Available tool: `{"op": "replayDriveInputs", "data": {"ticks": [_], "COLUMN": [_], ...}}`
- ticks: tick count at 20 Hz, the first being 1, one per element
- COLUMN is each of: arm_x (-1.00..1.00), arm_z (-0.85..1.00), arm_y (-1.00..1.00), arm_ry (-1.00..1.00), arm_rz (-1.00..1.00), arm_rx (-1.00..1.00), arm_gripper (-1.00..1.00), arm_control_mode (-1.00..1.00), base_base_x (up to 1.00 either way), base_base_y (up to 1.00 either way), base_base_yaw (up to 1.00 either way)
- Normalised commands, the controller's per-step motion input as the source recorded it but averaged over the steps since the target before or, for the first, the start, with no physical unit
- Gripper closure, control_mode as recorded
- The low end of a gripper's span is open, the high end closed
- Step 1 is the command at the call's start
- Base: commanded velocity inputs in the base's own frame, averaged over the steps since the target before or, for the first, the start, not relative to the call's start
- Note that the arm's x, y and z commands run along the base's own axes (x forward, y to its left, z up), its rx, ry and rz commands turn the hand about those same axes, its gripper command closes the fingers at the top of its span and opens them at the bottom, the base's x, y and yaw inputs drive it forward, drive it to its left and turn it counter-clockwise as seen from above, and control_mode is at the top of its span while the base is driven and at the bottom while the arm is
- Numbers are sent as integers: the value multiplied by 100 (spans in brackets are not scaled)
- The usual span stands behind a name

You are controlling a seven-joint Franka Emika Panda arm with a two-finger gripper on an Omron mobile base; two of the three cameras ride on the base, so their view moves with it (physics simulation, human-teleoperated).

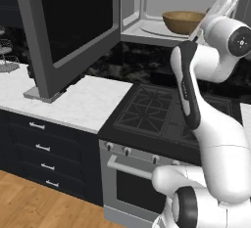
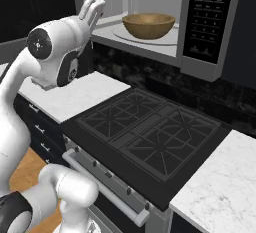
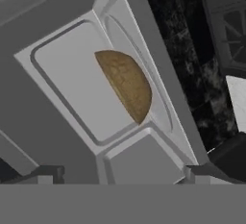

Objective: Pick the lime from the sink and place it in the bowl. Then pick the bowl and place it in the microwave. Then close the microwave door and press the start button.

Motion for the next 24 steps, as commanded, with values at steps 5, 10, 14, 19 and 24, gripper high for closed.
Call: {"op": "replayDriveInputs", "data": {"ticks": [5,10,14,19,24], "arm_x": [-100,-100,-100,-100,-80], "arm_z": [0,-17,-20,-12,0], "arm_y": [67,80,81,77,98], "arm_ry": [2,-1,-4,-7,1], "arm_rz": [-1,-6,0,2,0], "arm_rx": [-12,-3,0,-11,-23], "arm_gripper": [-100,-100,-100,-100,-100], "arm_control_mode": [-100,-100,-100,-100,-100], "base_base_x": [0,0,0,0,0], "base_base_y": [0,0,0,0,0], "base_base_yaw": [0,0,0,0,0]}}
